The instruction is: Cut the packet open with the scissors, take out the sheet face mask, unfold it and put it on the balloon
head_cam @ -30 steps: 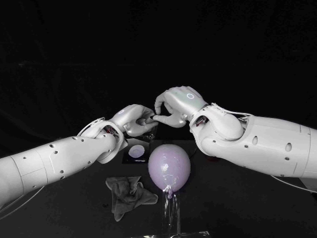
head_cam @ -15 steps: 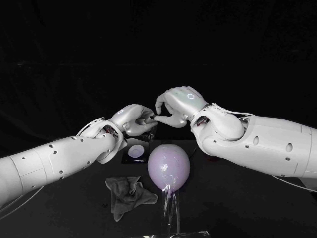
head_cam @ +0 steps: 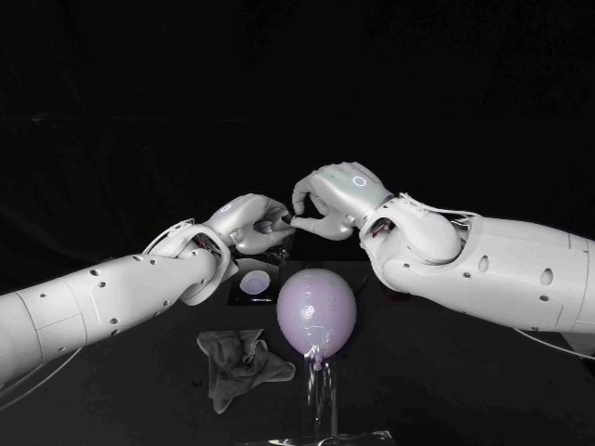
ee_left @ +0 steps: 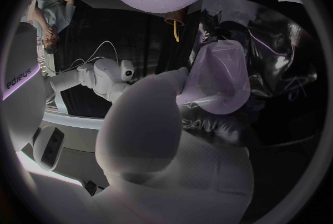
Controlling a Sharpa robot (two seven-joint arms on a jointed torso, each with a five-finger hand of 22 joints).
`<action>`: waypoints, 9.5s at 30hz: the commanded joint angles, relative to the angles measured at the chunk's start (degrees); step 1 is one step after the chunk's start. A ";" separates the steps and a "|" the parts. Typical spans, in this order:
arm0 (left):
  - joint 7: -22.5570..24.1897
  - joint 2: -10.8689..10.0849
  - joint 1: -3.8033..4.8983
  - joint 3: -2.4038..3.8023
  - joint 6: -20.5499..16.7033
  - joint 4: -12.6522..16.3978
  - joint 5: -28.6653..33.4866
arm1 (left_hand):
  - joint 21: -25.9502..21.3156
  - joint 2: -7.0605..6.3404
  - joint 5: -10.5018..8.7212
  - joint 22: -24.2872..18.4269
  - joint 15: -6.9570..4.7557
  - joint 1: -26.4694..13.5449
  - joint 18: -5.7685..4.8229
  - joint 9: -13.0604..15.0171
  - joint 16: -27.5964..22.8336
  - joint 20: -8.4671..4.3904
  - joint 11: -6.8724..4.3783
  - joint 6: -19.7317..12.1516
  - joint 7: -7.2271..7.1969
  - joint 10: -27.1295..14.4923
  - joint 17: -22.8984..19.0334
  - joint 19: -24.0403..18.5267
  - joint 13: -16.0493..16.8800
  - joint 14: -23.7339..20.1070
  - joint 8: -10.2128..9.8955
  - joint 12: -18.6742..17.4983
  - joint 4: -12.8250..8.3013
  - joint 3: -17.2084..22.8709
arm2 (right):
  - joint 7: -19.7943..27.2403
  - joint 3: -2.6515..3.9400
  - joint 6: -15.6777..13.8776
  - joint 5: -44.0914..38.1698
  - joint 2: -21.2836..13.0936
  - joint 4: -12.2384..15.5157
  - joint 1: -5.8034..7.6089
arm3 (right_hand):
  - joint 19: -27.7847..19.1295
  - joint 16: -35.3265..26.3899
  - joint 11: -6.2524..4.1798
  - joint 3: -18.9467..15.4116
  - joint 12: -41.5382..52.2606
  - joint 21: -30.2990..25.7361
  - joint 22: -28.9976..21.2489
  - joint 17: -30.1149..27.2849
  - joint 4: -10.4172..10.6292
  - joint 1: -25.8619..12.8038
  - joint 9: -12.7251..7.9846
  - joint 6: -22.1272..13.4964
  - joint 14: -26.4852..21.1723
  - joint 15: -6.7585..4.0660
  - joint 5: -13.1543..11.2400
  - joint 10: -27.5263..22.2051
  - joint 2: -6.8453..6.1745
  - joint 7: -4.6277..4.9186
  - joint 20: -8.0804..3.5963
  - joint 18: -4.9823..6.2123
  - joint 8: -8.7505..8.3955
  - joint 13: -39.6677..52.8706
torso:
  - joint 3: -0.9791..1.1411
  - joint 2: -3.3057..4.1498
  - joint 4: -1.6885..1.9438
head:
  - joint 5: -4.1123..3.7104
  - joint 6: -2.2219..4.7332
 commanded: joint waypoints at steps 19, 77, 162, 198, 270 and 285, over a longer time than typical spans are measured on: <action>0.12 0.20 0.16 0.11 0.28 0.15 0.51 | 0.43 0.36 0.18 0.14 -0.19 0.53 0.63 5.24 0.30 -0.26 -0.61 0.30 -0.01 0.80 0.13 -0.08 0.06 -0.18 0.36 0.38 -0.11 0.02 | 1.16 -0.08 0.22 -0.97 0.27 -0.28 -0.35 | -0.57 -0.25 0.52 -0.48 -2.42 -0.50 0.38 11.73 0.62 0.57 0.24 -0.94 5.24 0.34 -0.12 -0.53 0.24 0.24 0.29 -0.38 0.04 1.04 | -0.01 0.00 0.03 | -0.17 0.03; 0.37 0.13 0.17 0.11 0.39 1.40 1.18 | 0.71 0.32 0.18 0.34 -0.17 0.58 0.60 5.49 0.49 -0.29 -0.59 0.16 0.01 0.71 0.26 -0.36 0.09 -0.35 0.44 0.44 -0.19 0.05 | -2.39 -0.08 -6.20 6.81 0.55 -0.15 -1.25 | 1.95 1.16 -0.11 10.79 5.07 2.75 4.23 14.60 0.54 -0.52 -3.66 5.17 5.89 -0.05 4.74 2.46 1.29 -0.53 0.21 -1.09 -7.60 6.79 | -0.03 -0.01 0.03 | 0.04 0.22; 0.39 0.15 0.18 0.11 0.23 1.42 1.37 | 0.96 0.31 0.18 0.52 -0.17 0.65 0.58 5.70 0.64 -0.31 -0.58 0.06 0.03 0.66 0.37 -0.58 0.11 -0.48 0.50 0.50 -0.27 0.12 | 2.10 -0.11 -0.03 5.99 -0.94 1.29 -1.52 | 1.03 0.64 1.48 8.63 1.85 0.12 3.70 13.50 -0.44 -0.43 -0.78 -0.43 5.64 1.05 -0.18 1.38 -0.81 1.54 0.71 -0.85 -8.87 5.62 | 0.02 -0.01 0.01 | -0.14 0.15; 0.41 0.13 0.18 0.11 0.27 1.50 1.48 | 0.96 0.31 0.18 0.52 -0.17 0.65 0.58 5.70 0.64 -0.31 -0.58 0.06 0.03 0.66 0.37 -0.58 0.11 -0.48 0.50 0.50 -0.27 0.12 | 3.18 -0.11 0.57 5.80 -0.97 0.78 -1.52 | 0.68 0.53 2.22 8.43 0.62 -0.74 3.45 13.26 -1.09 0.75 -1.90 -1.29 5.58 1.71 -0.01 0.82 -1.14 2.41 1.36 -0.70 -11.22 5.08 | 0.01 -0.01 0.02 | -0.17 0.14; 0.31 0.07 0.19 0.11 0.40 1.87 2.85 | 1.28 0.42 0.18 0.74 -0.15 0.66 0.55 5.97 0.84 -0.31 -0.55 -0.05 0.06 0.59 0.50 -0.89 0.14 -0.63 0.57 0.57 -0.27 0.21 | 1.78 -0.40 2.41 1.72 0.69 -1.24 -2.14 | 0.40 0.56 3.02 10.19 -0.51 -2.65 3.92 13.36 -4.06 1.50 -3.04 0.55 5.59 2.52 2.42 0.07 -1.52 3.33 2.29 -0.43 -16.93 4.86 | -0.04 0.01 0.03 | -0.32 0.02; 0.35 0.16 0.19 0.11 0.67 2.20 3.06 | 1.32 0.46 0.18 0.77 -0.15 0.65 0.54 6.02 0.88 -0.31 -0.55 -0.06 0.06 0.60 0.53 -0.95 0.15 -0.64 0.59 0.60 -0.26 0.22 | -0.44 -0.40 0.03 0.73 1.88 -2.47 -2.48 | 1.54 0.84 2.22 12.87 1.08 -0.87 5.02 13.95 -3.07 0.95 -2.90 2.75 5.73 1.85 3.50 0.96 2.58 2.30 1.85 -0.76 -16.75 5.62 | -0.06 -0.01 0.06 | -0.35 0.00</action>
